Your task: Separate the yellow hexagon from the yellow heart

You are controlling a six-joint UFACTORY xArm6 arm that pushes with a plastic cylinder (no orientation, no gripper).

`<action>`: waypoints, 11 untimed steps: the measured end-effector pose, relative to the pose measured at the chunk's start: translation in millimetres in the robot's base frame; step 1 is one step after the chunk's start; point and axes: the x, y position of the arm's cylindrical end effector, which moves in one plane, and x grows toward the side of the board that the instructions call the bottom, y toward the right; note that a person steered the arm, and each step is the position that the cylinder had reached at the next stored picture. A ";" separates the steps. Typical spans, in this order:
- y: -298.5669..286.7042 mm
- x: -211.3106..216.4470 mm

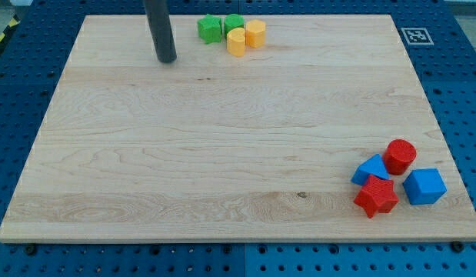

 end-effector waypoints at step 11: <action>233.9 32.5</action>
